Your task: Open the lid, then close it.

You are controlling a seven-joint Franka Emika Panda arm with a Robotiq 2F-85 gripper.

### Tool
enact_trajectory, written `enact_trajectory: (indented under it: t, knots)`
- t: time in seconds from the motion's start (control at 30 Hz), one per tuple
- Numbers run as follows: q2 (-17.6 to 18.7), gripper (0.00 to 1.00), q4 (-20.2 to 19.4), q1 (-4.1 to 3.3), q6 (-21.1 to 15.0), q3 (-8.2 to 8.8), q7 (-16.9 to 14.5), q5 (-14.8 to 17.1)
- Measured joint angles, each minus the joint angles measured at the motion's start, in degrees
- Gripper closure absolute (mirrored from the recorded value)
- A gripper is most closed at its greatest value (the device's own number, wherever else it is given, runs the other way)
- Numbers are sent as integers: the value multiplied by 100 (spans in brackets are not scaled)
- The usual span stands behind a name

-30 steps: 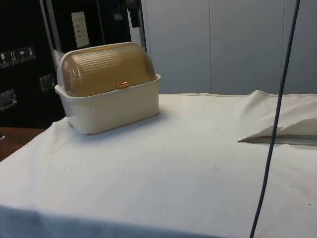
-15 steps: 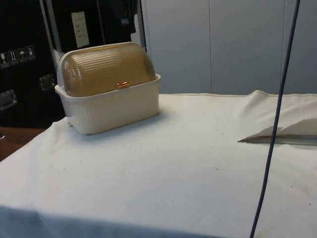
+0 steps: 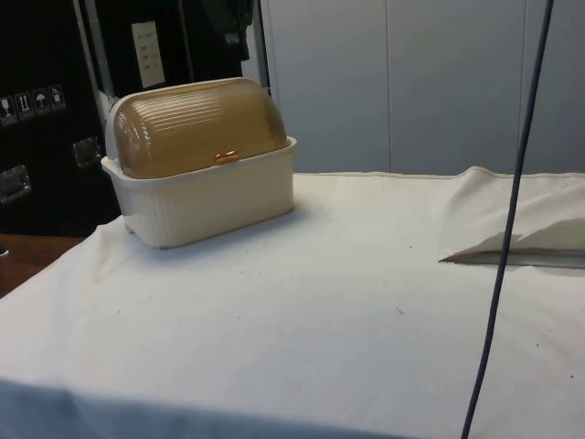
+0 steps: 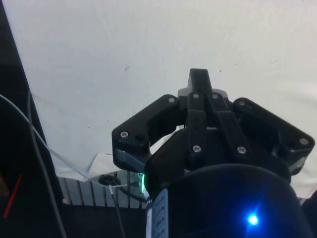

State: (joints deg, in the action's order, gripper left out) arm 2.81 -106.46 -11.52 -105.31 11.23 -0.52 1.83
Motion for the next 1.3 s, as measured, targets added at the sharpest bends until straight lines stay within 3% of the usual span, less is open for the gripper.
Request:
enact_trajectory:
  t: [0.13, 0.57, 1.07, 1.3]
  knots:
    - [-29, 100, -69, 0, -86, 0, 17, 0]
    - [-86, 100, -493, 0, -859, -17, 321, -241]
    - [-109, 100, -974, 0, -1610, -17, 550, -292]
    - [-143, 100, -1346, 57, -2131, 6, 544, -281]
